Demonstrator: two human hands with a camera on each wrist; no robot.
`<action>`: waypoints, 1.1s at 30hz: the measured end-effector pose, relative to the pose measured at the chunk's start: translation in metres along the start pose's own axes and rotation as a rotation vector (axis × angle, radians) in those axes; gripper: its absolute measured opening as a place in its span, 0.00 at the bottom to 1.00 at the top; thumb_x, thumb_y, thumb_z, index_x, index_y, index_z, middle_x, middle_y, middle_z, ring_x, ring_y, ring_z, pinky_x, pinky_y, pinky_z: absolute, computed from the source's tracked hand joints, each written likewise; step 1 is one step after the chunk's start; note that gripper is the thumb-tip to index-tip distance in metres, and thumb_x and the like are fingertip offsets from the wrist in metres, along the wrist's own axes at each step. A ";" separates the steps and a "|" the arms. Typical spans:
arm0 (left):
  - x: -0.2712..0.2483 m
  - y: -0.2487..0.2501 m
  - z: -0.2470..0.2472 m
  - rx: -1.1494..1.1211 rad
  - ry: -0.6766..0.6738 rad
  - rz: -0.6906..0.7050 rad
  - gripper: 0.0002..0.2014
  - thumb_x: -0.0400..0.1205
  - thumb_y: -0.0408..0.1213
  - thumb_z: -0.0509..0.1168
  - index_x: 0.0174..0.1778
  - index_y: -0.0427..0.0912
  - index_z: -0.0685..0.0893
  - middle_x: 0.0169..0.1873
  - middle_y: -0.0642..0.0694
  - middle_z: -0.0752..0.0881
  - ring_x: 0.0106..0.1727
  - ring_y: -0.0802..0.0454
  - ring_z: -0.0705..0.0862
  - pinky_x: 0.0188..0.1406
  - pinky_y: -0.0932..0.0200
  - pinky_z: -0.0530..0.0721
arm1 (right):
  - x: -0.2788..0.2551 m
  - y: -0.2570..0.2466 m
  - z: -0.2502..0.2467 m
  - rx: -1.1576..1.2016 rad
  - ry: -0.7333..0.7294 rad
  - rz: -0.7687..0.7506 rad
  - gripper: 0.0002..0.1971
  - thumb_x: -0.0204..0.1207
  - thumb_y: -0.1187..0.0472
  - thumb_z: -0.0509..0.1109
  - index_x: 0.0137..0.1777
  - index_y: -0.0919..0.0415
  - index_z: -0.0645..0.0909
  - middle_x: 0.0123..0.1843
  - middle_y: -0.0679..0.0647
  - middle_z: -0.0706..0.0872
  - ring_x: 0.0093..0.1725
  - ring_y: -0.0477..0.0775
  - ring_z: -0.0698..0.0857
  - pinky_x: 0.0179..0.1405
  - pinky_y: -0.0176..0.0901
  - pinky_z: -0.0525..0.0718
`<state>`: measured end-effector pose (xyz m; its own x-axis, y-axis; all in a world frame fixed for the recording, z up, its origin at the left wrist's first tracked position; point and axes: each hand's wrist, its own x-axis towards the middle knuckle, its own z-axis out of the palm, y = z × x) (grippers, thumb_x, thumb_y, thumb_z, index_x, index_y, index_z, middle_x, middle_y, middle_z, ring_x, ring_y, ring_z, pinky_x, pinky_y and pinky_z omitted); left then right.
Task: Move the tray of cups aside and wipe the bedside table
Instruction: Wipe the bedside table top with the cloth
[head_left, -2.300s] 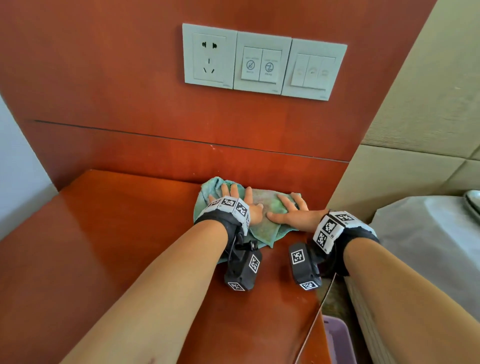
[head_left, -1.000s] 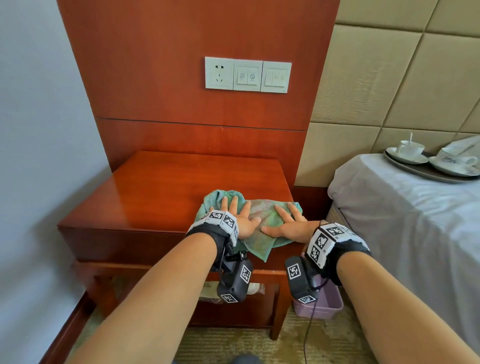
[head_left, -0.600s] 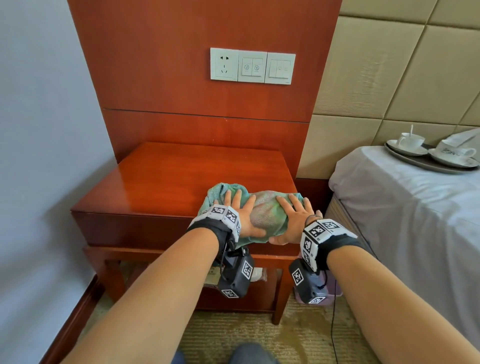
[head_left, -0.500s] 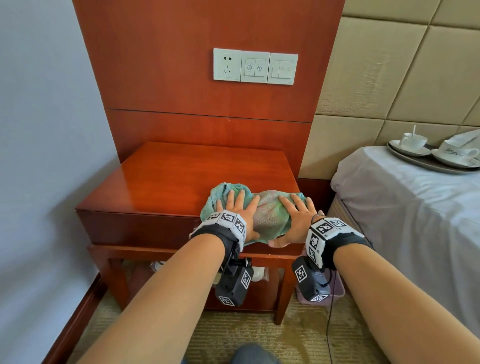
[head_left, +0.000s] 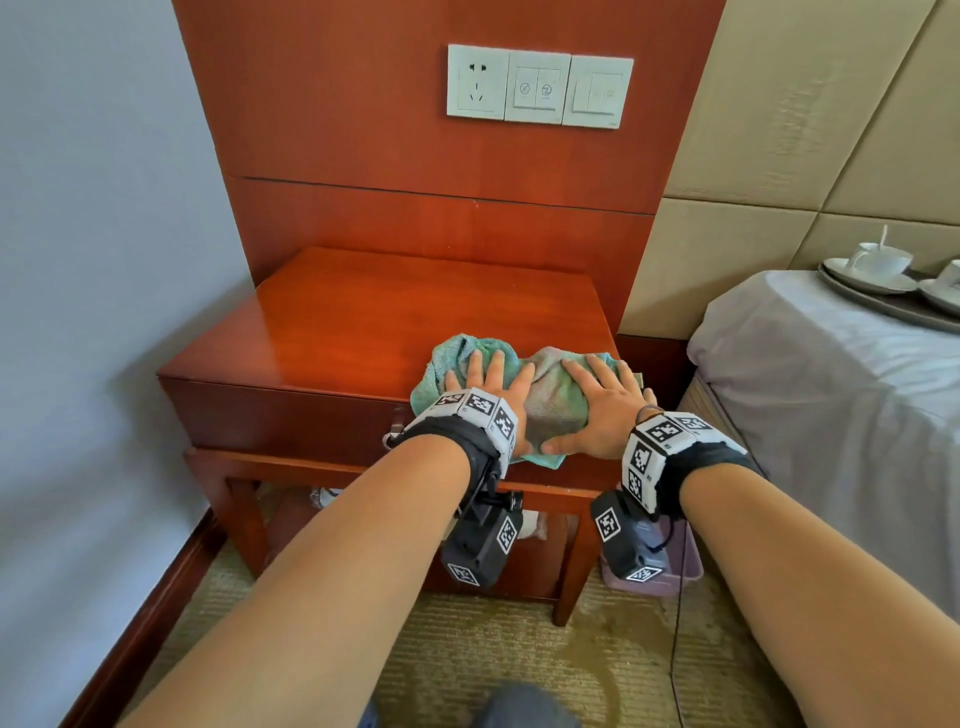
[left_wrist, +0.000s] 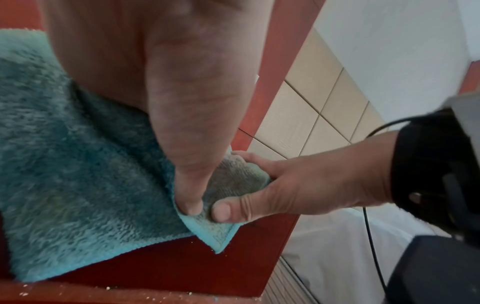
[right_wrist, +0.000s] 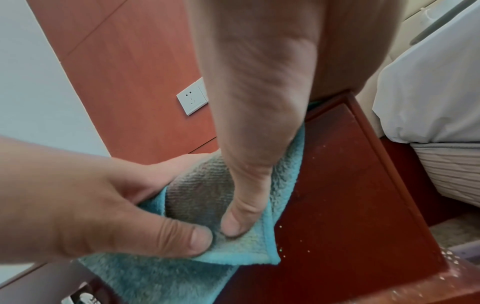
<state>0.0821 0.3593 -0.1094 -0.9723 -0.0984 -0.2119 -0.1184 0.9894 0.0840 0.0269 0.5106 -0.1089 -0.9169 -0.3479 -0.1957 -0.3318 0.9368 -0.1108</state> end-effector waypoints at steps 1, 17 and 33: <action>0.000 0.002 0.000 0.002 0.004 -0.005 0.53 0.75 0.59 0.69 0.85 0.55 0.37 0.85 0.42 0.34 0.85 0.37 0.32 0.82 0.30 0.40 | 0.001 0.001 0.001 -0.014 0.007 -0.016 0.62 0.58 0.28 0.75 0.84 0.38 0.37 0.87 0.43 0.37 0.86 0.59 0.36 0.83 0.67 0.45; -0.006 0.017 0.011 -0.087 0.117 -0.001 0.52 0.74 0.62 0.67 0.85 0.56 0.40 0.86 0.44 0.38 0.85 0.39 0.33 0.81 0.34 0.37 | -0.002 -0.007 -0.003 -0.191 -0.009 -0.146 0.59 0.70 0.49 0.77 0.86 0.57 0.34 0.87 0.54 0.35 0.86 0.61 0.38 0.85 0.58 0.45; -0.015 -0.098 0.000 -0.045 0.078 -0.028 0.50 0.77 0.58 0.67 0.85 0.58 0.39 0.86 0.48 0.36 0.86 0.44 0.34 0.84 0.39 0.40 | 0.014 -0.106 0.007 -0.176 -0.006 -0.278 0.57 0.71 0.43 0.74 0.86 0.56 0.34 0.87 0.52 0.35 0.86 0.59 0.36 0.85 0.60 0.43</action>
<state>0.1085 0.2635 -0.1143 -0.9811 -0.1354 -0.1384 -0.1527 0.9805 0.1234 0.0513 0.4059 -0.1069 -0.7843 -0.5913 -0.1877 -0.6033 0.7974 0.0090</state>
